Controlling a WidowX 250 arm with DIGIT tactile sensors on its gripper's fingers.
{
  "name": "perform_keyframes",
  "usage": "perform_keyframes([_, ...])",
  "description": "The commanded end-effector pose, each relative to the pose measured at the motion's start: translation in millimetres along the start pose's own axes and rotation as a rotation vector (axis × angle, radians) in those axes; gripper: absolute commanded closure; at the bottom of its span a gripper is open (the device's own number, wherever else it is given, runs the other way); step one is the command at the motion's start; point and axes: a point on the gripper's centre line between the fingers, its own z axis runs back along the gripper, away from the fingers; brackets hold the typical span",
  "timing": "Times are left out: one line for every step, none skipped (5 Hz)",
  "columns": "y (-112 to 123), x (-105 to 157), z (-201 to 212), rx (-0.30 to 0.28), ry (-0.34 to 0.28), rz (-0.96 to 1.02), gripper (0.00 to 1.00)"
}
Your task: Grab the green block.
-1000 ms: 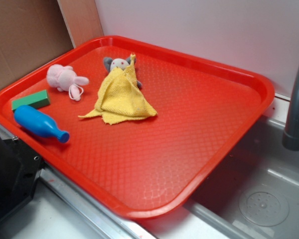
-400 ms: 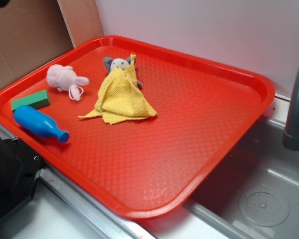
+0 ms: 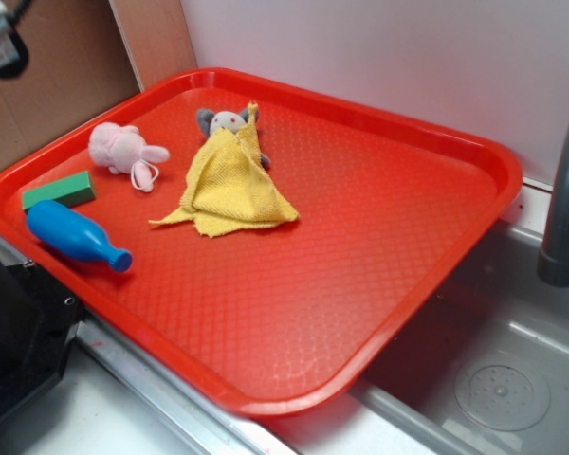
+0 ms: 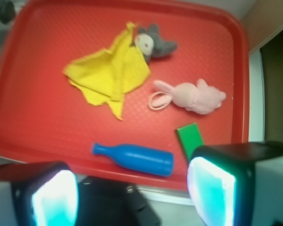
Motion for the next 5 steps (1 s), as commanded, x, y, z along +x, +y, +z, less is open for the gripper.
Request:
perform_keyframes([31, -4, -51, 0.025, 0.027, 0.018, 0.0])
perform_keyframes([45, -9, -76, 0.065, 0.079, 0.052, 0.0])
perform_keyframes([56, -14, -95, 0.101, 0.122, 0.083, 0.0])
perform_keyframes([64, -21, -108, 0.147, 0.164, 0.109, 0.0])
perform_keyframes([76, -21, -123, 0.181, 0.205, 0.134, 0.0])
